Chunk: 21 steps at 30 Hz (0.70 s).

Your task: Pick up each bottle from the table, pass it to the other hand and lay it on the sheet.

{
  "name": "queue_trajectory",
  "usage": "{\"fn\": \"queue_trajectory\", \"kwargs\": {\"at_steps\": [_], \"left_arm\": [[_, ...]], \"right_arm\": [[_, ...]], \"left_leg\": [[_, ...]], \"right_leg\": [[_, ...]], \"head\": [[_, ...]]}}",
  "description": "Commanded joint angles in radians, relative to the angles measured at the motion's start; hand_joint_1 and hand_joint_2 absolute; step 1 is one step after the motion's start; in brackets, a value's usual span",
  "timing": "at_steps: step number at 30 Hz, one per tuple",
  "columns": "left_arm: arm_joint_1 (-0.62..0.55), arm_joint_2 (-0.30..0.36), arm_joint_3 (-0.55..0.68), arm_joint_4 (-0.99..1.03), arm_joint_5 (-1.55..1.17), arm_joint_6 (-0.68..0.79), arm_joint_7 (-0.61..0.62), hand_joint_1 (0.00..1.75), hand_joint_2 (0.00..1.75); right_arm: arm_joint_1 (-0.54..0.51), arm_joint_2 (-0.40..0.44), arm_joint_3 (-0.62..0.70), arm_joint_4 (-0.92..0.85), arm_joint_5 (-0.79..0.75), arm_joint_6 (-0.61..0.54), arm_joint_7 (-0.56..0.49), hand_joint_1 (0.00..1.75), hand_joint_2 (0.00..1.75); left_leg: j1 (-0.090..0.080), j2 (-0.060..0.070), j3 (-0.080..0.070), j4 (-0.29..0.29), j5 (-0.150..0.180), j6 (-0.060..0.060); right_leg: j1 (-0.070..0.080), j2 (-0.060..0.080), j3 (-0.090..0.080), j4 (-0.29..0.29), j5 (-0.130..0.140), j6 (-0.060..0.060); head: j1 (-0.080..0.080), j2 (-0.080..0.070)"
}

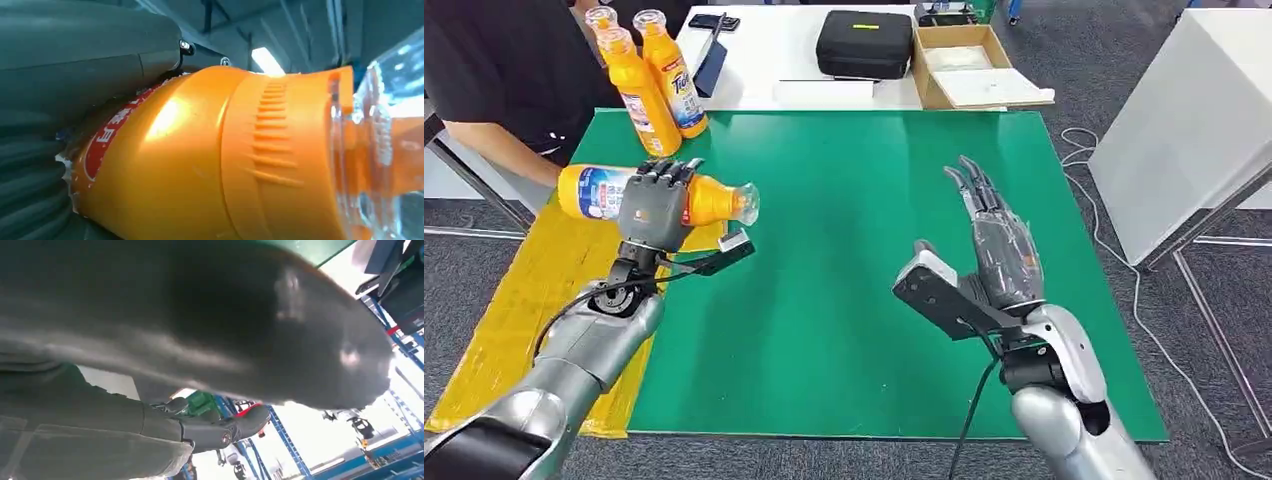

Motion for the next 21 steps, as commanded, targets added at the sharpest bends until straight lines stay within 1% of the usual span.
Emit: {"fn": "queue_trajectory", "kwargs": {"at_steps": [1,2,3,6,7,8,9,10,11,12,13,14,15,16,17,18,19,20,21], "left_arm": [[-0.044,0.009,0.014,0.233,-0.062,-0.010,0.070,1.75,1.75],[-0.039,0.010,0.016,0.235,-0.061,-0.007,0.071,1.75,1.75],[-0.033,0.011,0.020,0.238,-0.062,-0.002,0.073,1.75,1.75],[-0.025,0.010,0.041,0.249,-0.069,-0.008,0.091,1.75,1.75],[-0.016,0.012,0.052,0.241,-0.078,-0.010,0.089,1.75,1.75],[-0.012,0.013,0.054,0.239,-0.078,-0.008,0.089,1.75,1.75],[-0.008,0.013,0.061,0.237,-0.078,-0.012,0.085,1.75,1.75],[-0.008,0.013,0.061,0.237,-0.078,-0.012,0.085,1.75,1.75],[-0.008,0.013,0.061,0.237,-0.078,-0.012,0.085,1.75,1.75],[-0.008,0.013,0.061,0.237,-0.078,-0.012,0.085,1.75,1.75],[-0.008,0.013,0.061,0.237,-0.078,-0.012,0.085,1.75,1.75],[-0.008,0.011,0.063,0.237,-0.077,-0.017,0.084,1.73,1.75],[-0.007,0.011,0.064,0.236,-0.078,-0.018,0.083,0.14,1.75],[-0.002,0.004,0.082,0.232,-0.066,-0.038,0.051,0.00,0.00],[-0.001,0.005,0.078,0.231,-0.087,-0.042,0.063,0.00,0.00],[-0.001,0.005,0.078,0.231,-0.087,-0.042,0.063,0.00,0.00],[0.001,0.002,0.075,0.233,-0.100,-0.051,0.064,0.00,0.00],[0.002,0.001,0.074,0.233,-0.111,-0.055,0.070,0.00,0.00],[0.003,-0.002,0.078,0.233,-0.109,-0.055,0.069,0.00,0.00]], "right_arm": [[0.035,-0.018,0.009,-0.053,0.025,0.018,-0.010,0.00,0.00],[0.037,-0.020,0.009,-0.054,0.026,0.018,-0.010,0.00,0.00],[0.040,-0.020,0.006,-0.057,0.028,0.018,-0.011,0.00,0.00],[0.052,-0.021,-0.004,-0.068,0.036,0.019,-0.014,0.00,0.00],[0.062,-0.019,-0.009,-0.069,0.041,0.022,-0.019,0.00,0.00],[0.064,-0.020,-0.009,-0.069,0.041,0.023,-0.020,0.00,0.00],[0.066,-0.018,-0.009,-0.066,0.043,0.024,-0.023,0.00,0.00],[0.066,-0.018,-0.009,-0.066,0.043,0.024,-0.023,0.00,0.00],[0.066,-0.018,-0.009,-0.066,0.043,0.024,-0.023,0.00,0.00],[0.066,-0.018,-0.009,-0.066,0.043,0.024,-0.023,0.00,0.00],[0.066,-0.018,-0.009,-0.066,0.043,0.024,-0.023,0.00,0.00],[0.065,-0.016,-0.007,-0.064,0.044,0.025,-0.024,0.00,0.00],[0.065,-0.016,-0.007,-0.063,0.045,0.025,-0.025,0.00,0.00],[0.066,-0.013,-0.010,-0.061,0.048,0.026,-0.028,0.00,0.00],[0.066,-0.008,-0.010,-0.058,0.050,0.029,-0.030,0.00,0.00],[0.066,-0.008,-0.010,-0.058,0.050,0.029,-0.030,0.00,0.00],[0.066,-0.003,-0.010,-0.056,0.054,0.033,-0.030,0.00,0.00],[0.065,0.001,-0.011,-0.055,0.058,0.037,-0.030,0.00,0.00],[0.065,0.003,-0.012,-0.055,0.059,0.039,-0.030,0.00,0.00]], "left_leg": [[-0.001,-0.002,0.005,0.000,-0.002,-0.001],[-0.001,-0.002,0.007,0.000,-0.003,-0.001],[-0.001,-0.001,0.004,-0.001,-0.001,-0.001],[-0.001,-0.001,0.006,0.000,-0.003,-0.001],[-0.001,-0.001,0.003,0.000,-0.002,-0.001],[-0.001,-0.002,0.005,0.000,-0.002,-0.001],[0.000,-0.002,0.002,0.000,-0.001,-0.001],[-0.001,-0.002,0.005,0.000,-0.002,-0.001],[0.000,-0.001,0.002,0.000,-0.001,-0.001],[-0.001,-0.002,0.008,0.001,-0.004,-0.001],[-0.001,-0.002,0.001,0.000,-0.001,-0.001],[0.000,-0.002,0.004,0.000,-0.002,-0.001],[0.000,-0.002,0.001,0.000,-0.001,-0.001],[-0.001,-0.002,0.004,0.000,-0.002,-0.001],[0.000,-0.002,0.005,0.001,-0.003,-0.001],[0.000,-0.002,0.003,0.000,-0.002,-0.001],[-0.001,-0.002,0.005,0.000,-0.003,-0.001],[0.000,-0.002,0.003,0.000,-0.001,-0.001],[0.000,-0.002,0.005,0.000,-0.002,-0.001]], "right_leg": [[-0.001,-0.003,0.006,0.000,-0.003,0.000],[-0.001,-0.003,0.007,0.000,-0.003,0.000],[-0.001,-0.001,0.003,0.000,-0.001,0.000],[-0.001,-0.002,0.007,0.000,-0.003,0.000],[-0.001,-0.002,0.004,0.000,-0.002,0.000],[-0.001,-0.002,0.005,0.000,-0.003,0.000],[0.000,-0.002,0.003,-0.001,-0.001,0.000],[0.000,-0.002,0.005,0.000,-0.002,0.000],[0.000,-0.001,0.003,-0.001,-0.001,0.000],[-0.001,-0.002,0.008,0.000,-0.004,0.001],[0.000,-0.001,0.002,0.000,-0.001,0.000],[0.000,-0.002,0.005,0.000,-0.002,0.000],[0.000,-0.002,0.002,0.000,-0.001,0.000],[0.000,-0.002,0.005,0.000,-0.003,0.000],[0.000,-0.003,0.006,0.001,-0.003,0.000],[0.000,-0.002,0.004,0.000,-0.002,0.000],[-0.001,-0.002,0.006,0.000,-0.003,0.000],[0.000,-0.002,0.003,0.000,-0.002,0.000],[0.000,-0.002,0.005,0.000,-0.003,0.000]], "head": [[0.000,0.000],[0.001,0.000],[0.000,0.000],[0.000,0.000],[0.000,0.000],[0.000,0.000],[0.000,0.000],[0.000,0.000],[0.000,0.000],[0.000,0.000],[0.000,0.000],[0.000,0.000],[0.000,0.000],[0.000,0.000],[0.000,0.000],[0.000,0.000],[0.000,0.000],[0.000,0.000],[0.000,0.000]]}}
